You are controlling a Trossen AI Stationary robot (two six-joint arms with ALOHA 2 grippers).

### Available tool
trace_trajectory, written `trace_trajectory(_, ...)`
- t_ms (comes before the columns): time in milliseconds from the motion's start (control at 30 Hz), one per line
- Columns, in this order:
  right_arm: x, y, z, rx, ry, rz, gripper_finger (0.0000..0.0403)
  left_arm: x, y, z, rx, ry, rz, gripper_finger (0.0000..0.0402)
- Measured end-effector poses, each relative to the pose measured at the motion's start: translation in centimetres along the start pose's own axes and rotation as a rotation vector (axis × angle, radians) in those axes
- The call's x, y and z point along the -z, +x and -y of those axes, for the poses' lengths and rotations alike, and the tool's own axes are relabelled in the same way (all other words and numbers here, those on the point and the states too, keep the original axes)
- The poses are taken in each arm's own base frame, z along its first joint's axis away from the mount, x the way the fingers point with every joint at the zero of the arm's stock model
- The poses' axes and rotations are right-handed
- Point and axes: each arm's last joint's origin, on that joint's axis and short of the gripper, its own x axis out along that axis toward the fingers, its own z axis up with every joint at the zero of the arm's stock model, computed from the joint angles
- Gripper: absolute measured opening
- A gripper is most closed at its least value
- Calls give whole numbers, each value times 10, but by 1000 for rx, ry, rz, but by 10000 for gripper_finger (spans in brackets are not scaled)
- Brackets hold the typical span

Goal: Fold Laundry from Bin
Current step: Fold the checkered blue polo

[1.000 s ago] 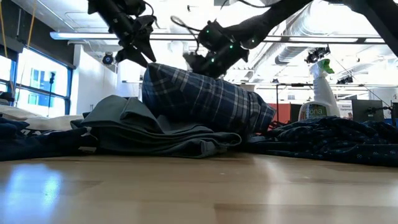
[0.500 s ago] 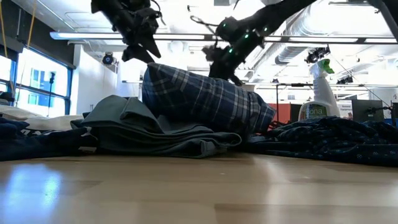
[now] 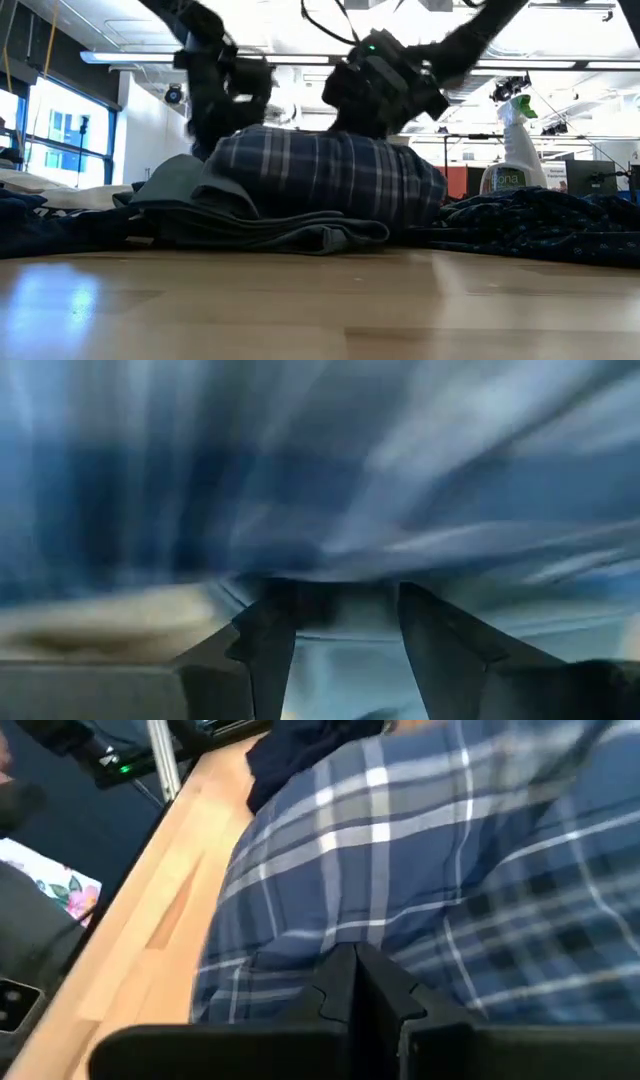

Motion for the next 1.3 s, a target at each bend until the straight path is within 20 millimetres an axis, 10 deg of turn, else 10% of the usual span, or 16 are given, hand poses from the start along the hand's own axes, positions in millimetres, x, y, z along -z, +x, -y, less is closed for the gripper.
trace_trajectory(200,7,14,1,-20,66,68,0,22,19,-3,-93,-43,-54,162)
trace_trajectory(467,-53,-46,-20,17,52,199,0,28,-68,21,-113,-196,236,139)
trace_trajectory(633,-36,-79,-27,143,47,213,0,16,-91,47,151,-275,527,115)
trace_trajectory(933,32,-61,-40,-10,137,130,0,-22,-23,84,286,-289,492,66)
trace_trajectory(1300,79,-8,-20,250,195,-8,0,-10,28,73,-132,-334,223,26)
